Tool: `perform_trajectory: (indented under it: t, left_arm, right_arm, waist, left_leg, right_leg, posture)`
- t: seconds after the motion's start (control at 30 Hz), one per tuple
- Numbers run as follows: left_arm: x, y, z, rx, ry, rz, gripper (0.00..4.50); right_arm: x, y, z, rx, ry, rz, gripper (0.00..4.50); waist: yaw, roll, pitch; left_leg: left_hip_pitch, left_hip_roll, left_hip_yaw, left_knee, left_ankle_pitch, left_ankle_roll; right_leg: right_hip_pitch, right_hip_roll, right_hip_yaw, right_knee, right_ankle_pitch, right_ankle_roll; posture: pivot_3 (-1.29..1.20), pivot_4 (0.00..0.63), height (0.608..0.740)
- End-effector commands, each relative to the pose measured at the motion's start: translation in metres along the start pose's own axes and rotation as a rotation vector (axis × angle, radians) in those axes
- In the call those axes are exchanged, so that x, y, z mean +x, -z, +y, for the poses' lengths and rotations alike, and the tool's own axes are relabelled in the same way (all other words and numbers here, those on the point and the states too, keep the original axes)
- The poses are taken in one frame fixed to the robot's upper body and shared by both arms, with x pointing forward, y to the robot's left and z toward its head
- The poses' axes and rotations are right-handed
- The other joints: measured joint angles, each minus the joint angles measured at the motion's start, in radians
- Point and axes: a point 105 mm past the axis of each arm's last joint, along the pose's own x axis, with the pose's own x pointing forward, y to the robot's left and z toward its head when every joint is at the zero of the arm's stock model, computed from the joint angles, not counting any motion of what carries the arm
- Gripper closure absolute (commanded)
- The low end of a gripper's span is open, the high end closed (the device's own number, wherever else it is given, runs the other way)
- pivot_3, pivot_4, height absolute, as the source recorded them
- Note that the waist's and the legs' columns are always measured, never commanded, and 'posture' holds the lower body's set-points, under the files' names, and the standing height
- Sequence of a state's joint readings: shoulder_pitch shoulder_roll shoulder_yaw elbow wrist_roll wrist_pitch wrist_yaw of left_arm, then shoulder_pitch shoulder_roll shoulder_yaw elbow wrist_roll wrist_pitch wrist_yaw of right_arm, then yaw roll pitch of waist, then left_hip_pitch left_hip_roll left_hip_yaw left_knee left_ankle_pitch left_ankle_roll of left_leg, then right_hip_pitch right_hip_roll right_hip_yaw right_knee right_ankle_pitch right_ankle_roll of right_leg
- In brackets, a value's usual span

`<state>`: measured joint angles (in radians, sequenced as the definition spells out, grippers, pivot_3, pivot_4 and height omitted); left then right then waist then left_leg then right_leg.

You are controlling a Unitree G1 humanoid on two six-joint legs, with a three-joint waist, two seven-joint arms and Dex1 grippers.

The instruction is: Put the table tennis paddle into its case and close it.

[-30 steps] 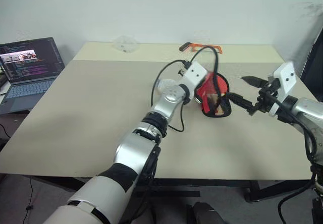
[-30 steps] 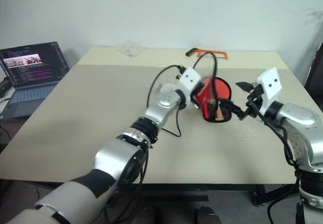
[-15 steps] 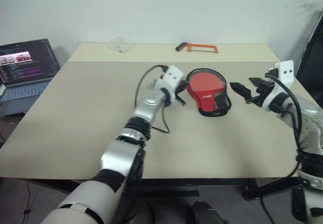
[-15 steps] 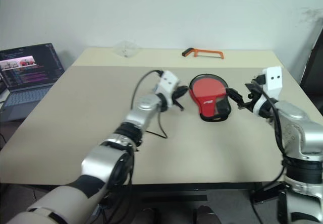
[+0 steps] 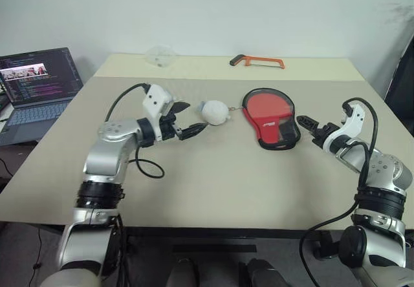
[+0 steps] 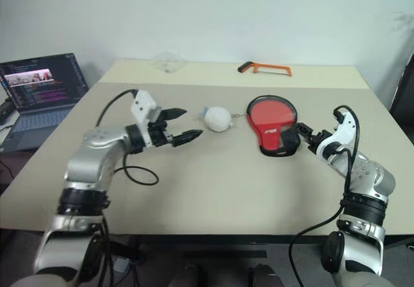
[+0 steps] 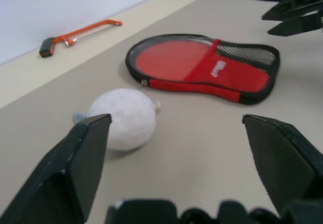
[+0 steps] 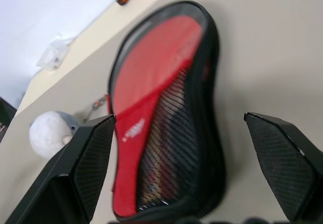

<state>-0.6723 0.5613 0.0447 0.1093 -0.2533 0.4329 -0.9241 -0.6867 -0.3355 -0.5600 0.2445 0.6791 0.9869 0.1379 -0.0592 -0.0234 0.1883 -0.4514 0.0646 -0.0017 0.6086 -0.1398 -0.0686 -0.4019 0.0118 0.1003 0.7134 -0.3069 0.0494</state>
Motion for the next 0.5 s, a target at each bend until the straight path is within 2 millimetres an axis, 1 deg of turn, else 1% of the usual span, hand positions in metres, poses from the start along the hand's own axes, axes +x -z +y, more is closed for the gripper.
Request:
perform_trajectory:
  t: [0.03,0.17,0.37,0.5]
  left_arm:
    - [-0.009,-0.012,-0.011,0.046,0.019,-0.022,0.03]
    - [-0.012,-0.009,-0.023,0.027,0.042,-0.006,0.03]
    - [-0.013,-0.007,-0.027,0.015,0.03,0.006,0.03]
    - [-0.014,-0.006,-0.027,0.01,0.022,0.014,0.03]
  right_arm:
    - [0.006,0.005,0.007,0.038,-0.039,0.002,0.0]
    - [0.013,0.022,0.005,0.059,-0.037,0.058,0.0]
    - [0.021,0.037,0.012,0.081,-0.066,0.102,0.0]
    - [0.024,0.043,0.025,0.092,-0.109,0.116,0.0]
  waist:
    - [-0.001,0.0,0.0]
    - [-0.002,0.0,0.0]
    - [-0.005,0.0,0.0]
    - [-0.009,0.0,0.0]
  left_leg:
    - [0.0,0.0,0.0,0.0,0.0,0.0]
    - [0.0,0.0,0.0,0.0,0.0,0.0]
    - [0.0,0.0,0.0,0.0,0.0,0.0]
    - [0.0,0.0,0.0,0.0,0.0,0.0]
  right_leg:
    - [0.0,0.0,0.0,0.0,0.0,0.0]
    - [0.0,0.0,0.0,0.0,0.0,0.0]
    - [0.0,0.0,0.0,0.0,0.0,0.0]
    - [0.0,0.0,0.0,0.0,0.0,0.001]
  posture:
    - [0.0,0.15,0.74]
    - [0.0,0.15,0.74]
    - [0.0,0.15,0.74]
    - [0.0,0.15,0.74]
